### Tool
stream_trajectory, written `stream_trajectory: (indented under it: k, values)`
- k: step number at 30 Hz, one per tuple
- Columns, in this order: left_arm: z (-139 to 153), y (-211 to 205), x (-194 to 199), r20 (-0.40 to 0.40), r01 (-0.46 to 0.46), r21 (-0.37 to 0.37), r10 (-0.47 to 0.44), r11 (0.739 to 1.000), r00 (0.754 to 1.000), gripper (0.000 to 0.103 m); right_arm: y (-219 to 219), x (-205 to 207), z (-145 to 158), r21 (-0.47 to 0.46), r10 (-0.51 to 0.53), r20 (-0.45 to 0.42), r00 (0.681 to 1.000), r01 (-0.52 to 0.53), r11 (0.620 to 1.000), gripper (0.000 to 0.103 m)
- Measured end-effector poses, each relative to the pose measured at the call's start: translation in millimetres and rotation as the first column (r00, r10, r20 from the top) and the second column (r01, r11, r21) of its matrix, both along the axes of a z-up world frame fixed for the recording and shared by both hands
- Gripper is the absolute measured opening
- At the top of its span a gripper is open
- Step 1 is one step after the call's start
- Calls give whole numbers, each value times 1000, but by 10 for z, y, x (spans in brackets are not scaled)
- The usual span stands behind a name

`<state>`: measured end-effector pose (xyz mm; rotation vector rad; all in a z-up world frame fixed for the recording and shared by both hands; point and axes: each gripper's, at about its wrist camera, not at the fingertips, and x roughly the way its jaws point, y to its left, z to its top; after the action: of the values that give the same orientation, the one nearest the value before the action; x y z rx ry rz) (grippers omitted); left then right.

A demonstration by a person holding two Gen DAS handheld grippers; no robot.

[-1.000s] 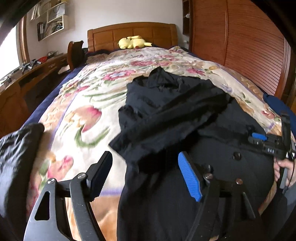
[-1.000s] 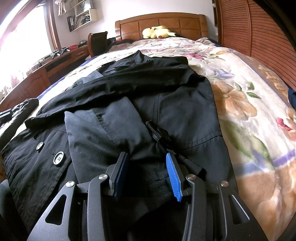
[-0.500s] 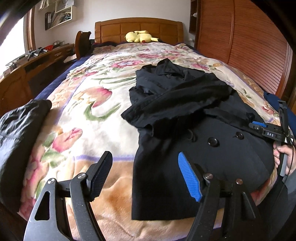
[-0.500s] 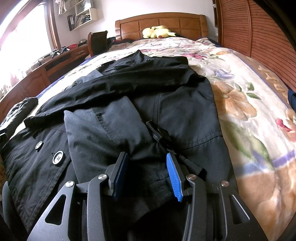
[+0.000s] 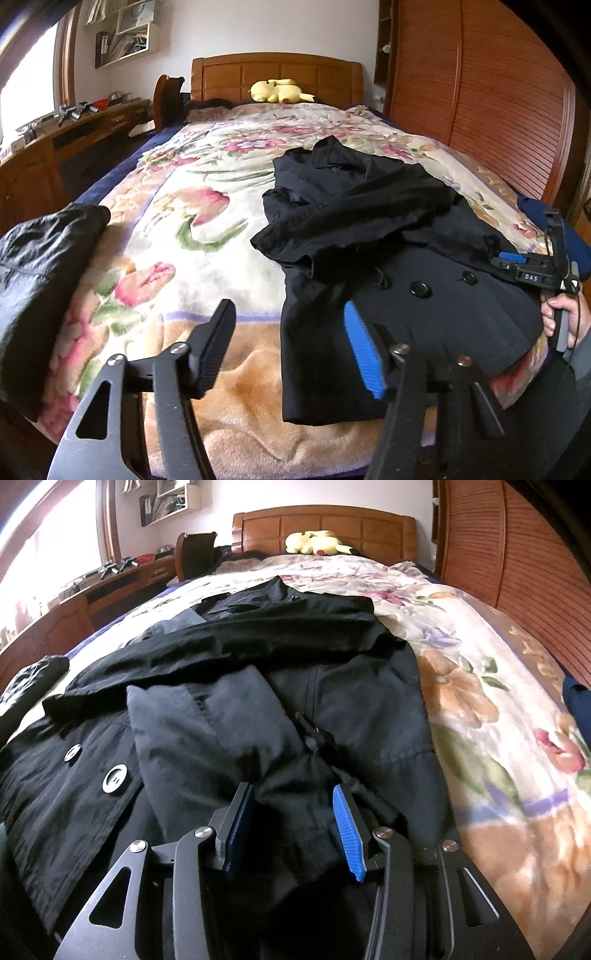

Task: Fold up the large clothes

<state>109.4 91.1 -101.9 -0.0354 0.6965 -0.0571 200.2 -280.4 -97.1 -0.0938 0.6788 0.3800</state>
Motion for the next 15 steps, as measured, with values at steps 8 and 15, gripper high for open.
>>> stream_trajectory:
  k: [8, 15]
  values:
    - [-48, -73, -119, -32, 19, 11, -18, 1000, 999, 55, -471, -582, 224, -60, -6, 34, 999, 8, 998, 46]
    - [-222, -73, -179, -92, 23, 27, -20, 999, 996, 55, -851, -783, 148, -83, -67, -14, 998, 66, 994, 46]
